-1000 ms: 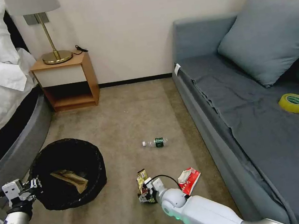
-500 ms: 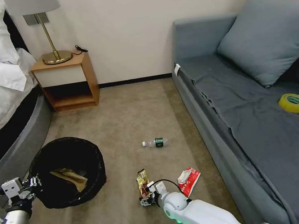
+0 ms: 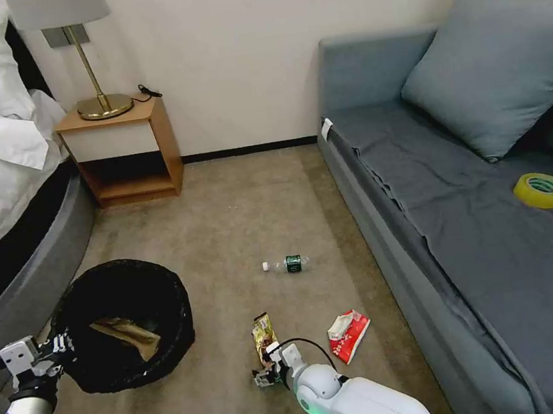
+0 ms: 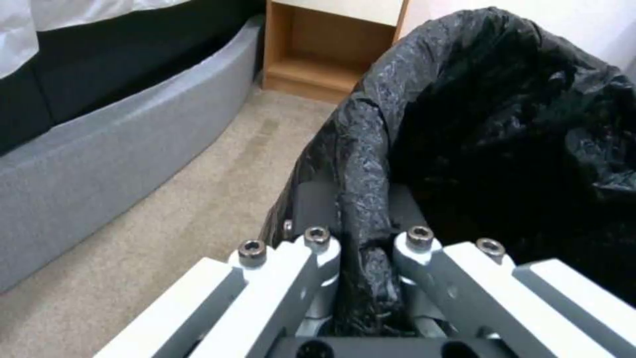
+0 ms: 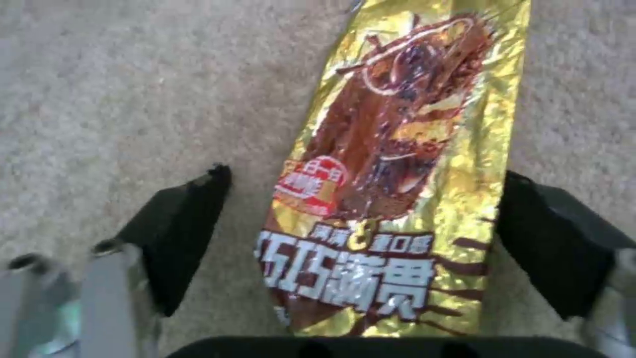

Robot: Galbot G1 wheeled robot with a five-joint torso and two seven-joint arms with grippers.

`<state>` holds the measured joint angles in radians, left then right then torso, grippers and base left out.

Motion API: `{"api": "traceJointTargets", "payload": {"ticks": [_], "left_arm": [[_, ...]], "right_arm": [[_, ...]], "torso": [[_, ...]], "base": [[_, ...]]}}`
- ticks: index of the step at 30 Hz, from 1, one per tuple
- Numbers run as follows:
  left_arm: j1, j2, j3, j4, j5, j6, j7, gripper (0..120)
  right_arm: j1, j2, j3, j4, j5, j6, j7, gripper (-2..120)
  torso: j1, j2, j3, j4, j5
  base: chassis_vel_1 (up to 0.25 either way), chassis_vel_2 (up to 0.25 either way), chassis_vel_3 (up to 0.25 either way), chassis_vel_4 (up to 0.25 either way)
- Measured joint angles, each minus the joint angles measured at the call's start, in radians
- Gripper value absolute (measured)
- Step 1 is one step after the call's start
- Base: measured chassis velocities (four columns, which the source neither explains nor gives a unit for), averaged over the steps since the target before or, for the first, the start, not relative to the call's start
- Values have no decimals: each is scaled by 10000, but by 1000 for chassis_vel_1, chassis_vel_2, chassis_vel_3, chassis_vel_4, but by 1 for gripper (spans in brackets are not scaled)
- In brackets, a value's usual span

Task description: Pick up the trash bin, then pick up the garbage on the floor and place it into the trash bin.

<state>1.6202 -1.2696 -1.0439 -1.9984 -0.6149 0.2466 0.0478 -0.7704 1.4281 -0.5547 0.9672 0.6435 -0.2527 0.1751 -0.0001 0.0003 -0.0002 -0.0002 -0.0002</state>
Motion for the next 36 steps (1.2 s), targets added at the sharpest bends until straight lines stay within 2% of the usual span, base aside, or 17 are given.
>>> {"api": "traceJointTargets", "payload": {"ticks": [6,8,16,19,20,23,24,26,28,30,32,36], "left_arm": [[-17,10,17,24,10,-6,10,4],[-41,29,31,43,11,-10,11,4],[-72,40,63,70,19,-15,15,4],[-74,33,70,70,22,-18,19,4],[-72,27,70,70,23,-21,19,4],[-70,23,70,71,23,-23,20,4],[-66,21,68,70,23,-22,20,4],[-65,21,67,70,23,-23,20,4],[-61,19,60,53,16,-24,20,4],[-60,19,60,52,15,-25,20,4],[-64,18,70,51,15,-29,20,4],[-77,19,138,51,27,-29,20,4]], "right_arm": [[12,6,32,-67,-33,48,-13,76],[12,-6,36,-89,-42,91,-17,66],[4,-28,39,-121,-94,231,-43,48],[0,-29,38,-159,-127,336,-46,40],[-9,-24,35,-163,-148,397,-48,35],[-15,-24,30,-170,-170,491,-52,30],[-29,-22,16,-164,-186,572,-54,25],[-32,-22,15,-162,-191,593,-53,23],[-50,-26,70,-105,-193,662,-15,10],[-50,-29,87,-79,-190,664,2,8],[-37,-74,160,32,-174,663,70,0],[20,-215,334,293,-139,667,248,0]], "torso": [[1,0,0,-1,0],[0,1,0,-3,-2],[0,-1,1,-4,-5],[0,-3,1,0,-1],[1,-3,2,7,7],[0,-4,2,9,6],[1,-5,3,12,10],[1,-5,3,12,12],[1,-6,4,11,12],[1,-6,5,13,14],[1,-6,5,13,10],[1,-7,4,6,3]], "base": [[0,0,0,0],[0,0,0,0],[0,0,0,0],[0,0,0,0],[0,0,0,0],[0,0,0,0],[0,0,0,0],[0,0,0,0],[0,0,0,0],[0,0,0,0],[0,0,0,0],[0,0,0,0]]}}
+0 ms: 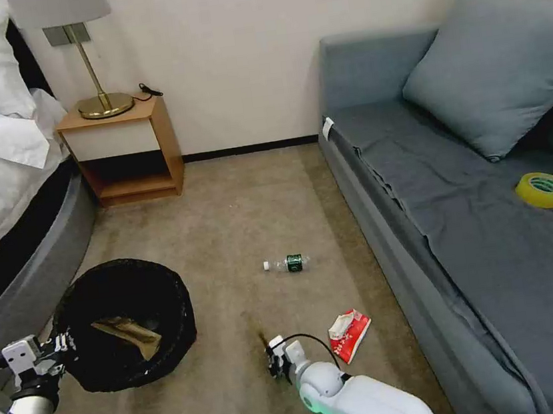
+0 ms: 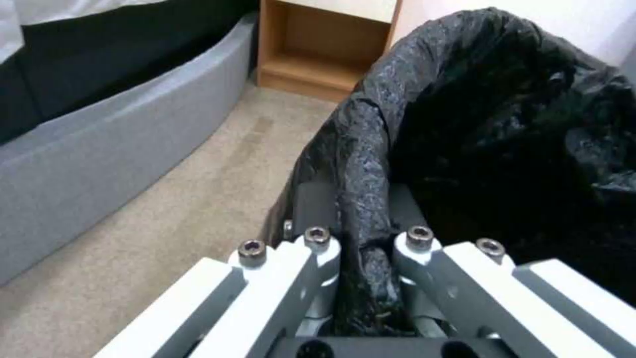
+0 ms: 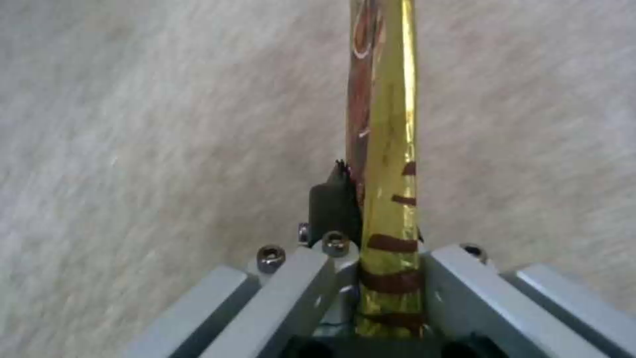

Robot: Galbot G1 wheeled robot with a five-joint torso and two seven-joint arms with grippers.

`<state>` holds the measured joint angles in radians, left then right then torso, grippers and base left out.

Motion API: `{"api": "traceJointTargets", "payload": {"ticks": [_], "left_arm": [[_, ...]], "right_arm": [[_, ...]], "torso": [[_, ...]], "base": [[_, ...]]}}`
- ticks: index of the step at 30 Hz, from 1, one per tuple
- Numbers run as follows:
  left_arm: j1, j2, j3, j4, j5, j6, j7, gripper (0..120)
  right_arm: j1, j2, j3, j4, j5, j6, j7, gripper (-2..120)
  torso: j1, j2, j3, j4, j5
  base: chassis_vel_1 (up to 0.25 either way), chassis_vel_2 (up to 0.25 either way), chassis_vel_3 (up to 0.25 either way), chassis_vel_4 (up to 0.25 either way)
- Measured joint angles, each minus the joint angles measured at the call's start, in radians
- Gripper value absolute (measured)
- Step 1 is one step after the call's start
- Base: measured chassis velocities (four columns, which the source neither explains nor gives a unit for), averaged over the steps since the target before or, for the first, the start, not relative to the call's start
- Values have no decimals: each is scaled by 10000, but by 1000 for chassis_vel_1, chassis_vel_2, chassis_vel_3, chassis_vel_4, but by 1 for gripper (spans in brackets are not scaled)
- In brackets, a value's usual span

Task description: Pick up the trash bin, then pick up the garbage on the floor and place it into the trash bin.

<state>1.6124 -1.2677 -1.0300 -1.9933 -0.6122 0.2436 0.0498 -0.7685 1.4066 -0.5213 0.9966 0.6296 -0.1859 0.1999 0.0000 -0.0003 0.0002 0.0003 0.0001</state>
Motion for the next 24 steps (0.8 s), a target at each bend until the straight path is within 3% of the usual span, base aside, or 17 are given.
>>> {"api": "traceJointTargets", "payload": {"ticks": [8,16,24], "left_arm": [[-67,28,362,5,54,1,2,4],[-125,50,769,-96,18,124,-40,4],[-103,-83,1201,-310,161,186,-57,4]], "right_arm": [[176,-669,741,1777,248,-51,633,0],[1340,-1959,1226,4840,843,-107,1439,0],[2397,-3084,863,7151,1205,550,1065,0]], "torso": [[1,0,-1,-3,-1],[1,1,-1,-3,2],[1,2,-2,-4,0]], "base": [[0,0,0,0],[0,0,0,0],[0,0,0,0]]}}
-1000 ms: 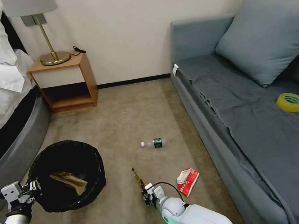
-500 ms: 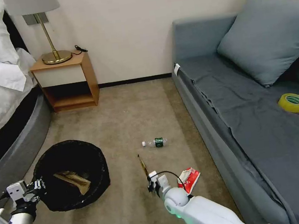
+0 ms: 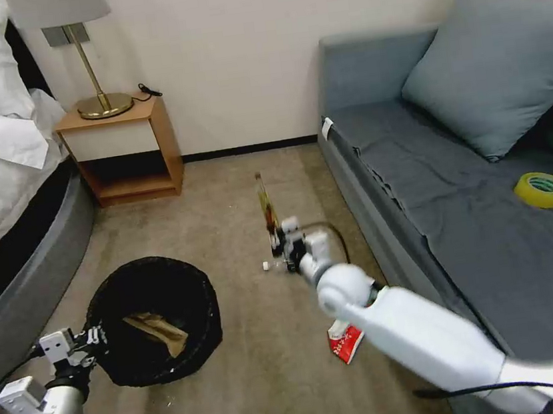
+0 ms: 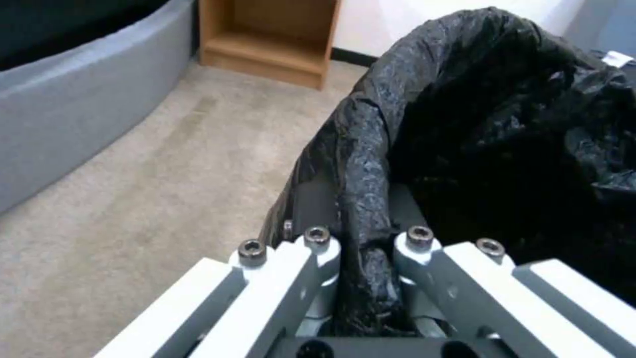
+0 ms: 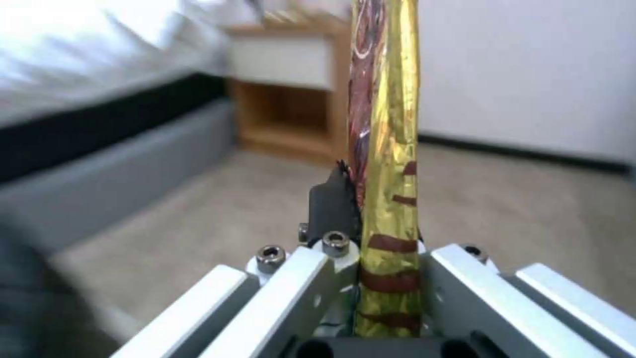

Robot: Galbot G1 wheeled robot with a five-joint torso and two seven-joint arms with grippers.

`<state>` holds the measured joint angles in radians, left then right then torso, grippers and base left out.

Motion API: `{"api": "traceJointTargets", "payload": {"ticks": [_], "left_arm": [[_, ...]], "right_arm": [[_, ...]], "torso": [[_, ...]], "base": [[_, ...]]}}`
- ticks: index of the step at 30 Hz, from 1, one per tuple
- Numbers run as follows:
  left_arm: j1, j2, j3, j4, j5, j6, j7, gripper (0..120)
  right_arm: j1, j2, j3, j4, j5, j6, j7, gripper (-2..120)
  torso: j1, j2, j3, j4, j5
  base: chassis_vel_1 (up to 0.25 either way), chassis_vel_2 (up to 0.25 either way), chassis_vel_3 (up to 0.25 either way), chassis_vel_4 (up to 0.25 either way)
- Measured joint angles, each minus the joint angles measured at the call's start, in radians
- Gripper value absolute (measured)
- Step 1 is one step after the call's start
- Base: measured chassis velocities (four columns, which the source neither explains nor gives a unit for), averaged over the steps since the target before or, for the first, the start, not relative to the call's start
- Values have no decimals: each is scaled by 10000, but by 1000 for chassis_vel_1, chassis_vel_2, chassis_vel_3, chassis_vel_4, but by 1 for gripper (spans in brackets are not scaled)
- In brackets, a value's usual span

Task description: Pick up the trash bin, then pick up the garbage on the floor and place it into the trash bin.

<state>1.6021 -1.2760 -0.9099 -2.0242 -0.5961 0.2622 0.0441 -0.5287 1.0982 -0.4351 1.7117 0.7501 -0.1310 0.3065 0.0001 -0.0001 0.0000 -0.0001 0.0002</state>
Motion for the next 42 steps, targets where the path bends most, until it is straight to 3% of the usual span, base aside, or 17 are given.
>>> {"api": "traceJointTargets", "payload": {"ticks": [6,14,31,33,42], "left_arm": [[110,-14,173,-287,6,66,-1,4],[191,-70,428,-460,67,100,-12,4],[514,-219,670,-937,-12,109,-16,4],[525,-203,701,-968,-21,113,-17,4],[474,-211,772,-889,-52,113,-15,4]], "right_arm": [[190,-77,-1098,1144,-265,558,-554,0],[373,976,-2970,1096,-1046,960,-1002,0],[-532,1179,-3535,-28,-2223,748,-1110,0],[-594,1169,-3482,-117,-2306,646,-1077,2],[-667,922,-3441,-174,-2363,384,-818,38]], "torso": [[0,1,-1,0,-1],[0,0,-1,3,-3],[-1,1,0,1,-2],[0,1,0,0,-2],[-1,1,-1,0,-1]], "base": [[0,0,0,0],[0,0,0,0],[0,0,0,0],[0,0,0,0],[0,0,0,0]]}}
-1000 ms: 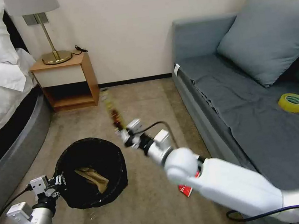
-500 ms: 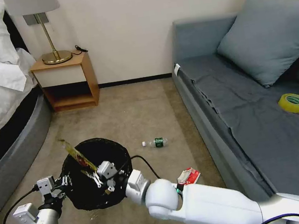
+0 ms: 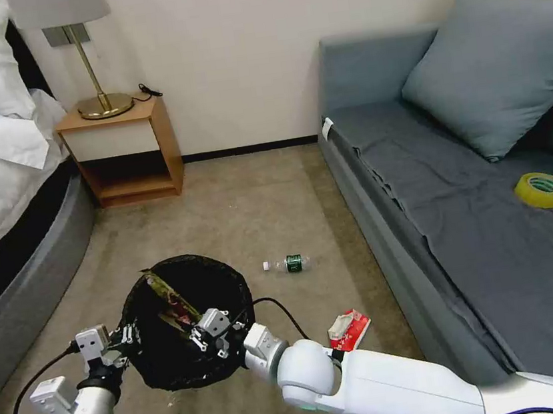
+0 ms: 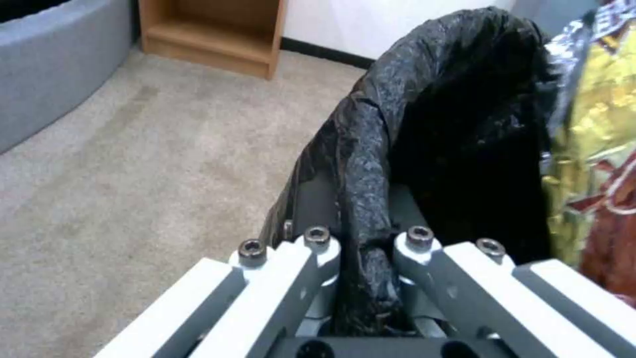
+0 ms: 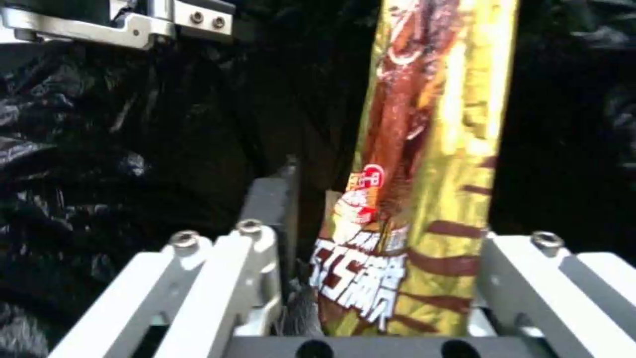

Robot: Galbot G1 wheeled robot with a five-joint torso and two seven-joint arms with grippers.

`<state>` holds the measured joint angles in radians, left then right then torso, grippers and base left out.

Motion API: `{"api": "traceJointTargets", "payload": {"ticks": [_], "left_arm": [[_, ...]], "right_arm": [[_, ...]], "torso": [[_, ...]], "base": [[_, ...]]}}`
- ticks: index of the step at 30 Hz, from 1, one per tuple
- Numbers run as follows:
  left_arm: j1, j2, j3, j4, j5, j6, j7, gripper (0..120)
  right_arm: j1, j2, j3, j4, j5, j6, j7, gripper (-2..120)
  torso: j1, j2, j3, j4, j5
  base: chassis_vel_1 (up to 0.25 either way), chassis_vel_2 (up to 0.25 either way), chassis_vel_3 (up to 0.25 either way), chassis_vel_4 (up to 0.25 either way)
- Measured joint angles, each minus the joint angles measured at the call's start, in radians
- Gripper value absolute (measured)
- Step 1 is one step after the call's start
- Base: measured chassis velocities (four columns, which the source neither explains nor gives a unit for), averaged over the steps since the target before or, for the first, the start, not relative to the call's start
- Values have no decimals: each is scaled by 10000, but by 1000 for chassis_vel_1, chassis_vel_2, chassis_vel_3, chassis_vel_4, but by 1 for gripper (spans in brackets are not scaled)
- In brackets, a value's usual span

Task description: Pick up the trash bin, then pick up the garbage on the floor and place it into the trash bin.

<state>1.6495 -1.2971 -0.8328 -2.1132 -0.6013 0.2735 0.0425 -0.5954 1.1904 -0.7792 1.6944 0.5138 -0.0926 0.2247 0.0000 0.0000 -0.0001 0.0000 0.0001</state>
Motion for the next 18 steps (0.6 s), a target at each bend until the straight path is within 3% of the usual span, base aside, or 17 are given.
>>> {"api": "traceJointTargets", "payload": {"ticks": [7,13,18], "left_arm": [[-114,-13,51,176,-70,-26,10,4],[-180,73,78,355,-101,-104,36,4],[-218,170,89,462,-143,-134,48,4]], "right_arm": [[94,-263,-154,154,43,-250,131,63],[350,-315,-293,-77,-1278,-506,52,86],[604,-167,-454,-190,-1547,-674,58,99]], "torso": [[0,0,0,0,-1],[0,0,0,0,-1],[0,0,0,1,-2]], "base": [[0,0,0,0],[0,0,0,0],[0,0,0,0]]}}
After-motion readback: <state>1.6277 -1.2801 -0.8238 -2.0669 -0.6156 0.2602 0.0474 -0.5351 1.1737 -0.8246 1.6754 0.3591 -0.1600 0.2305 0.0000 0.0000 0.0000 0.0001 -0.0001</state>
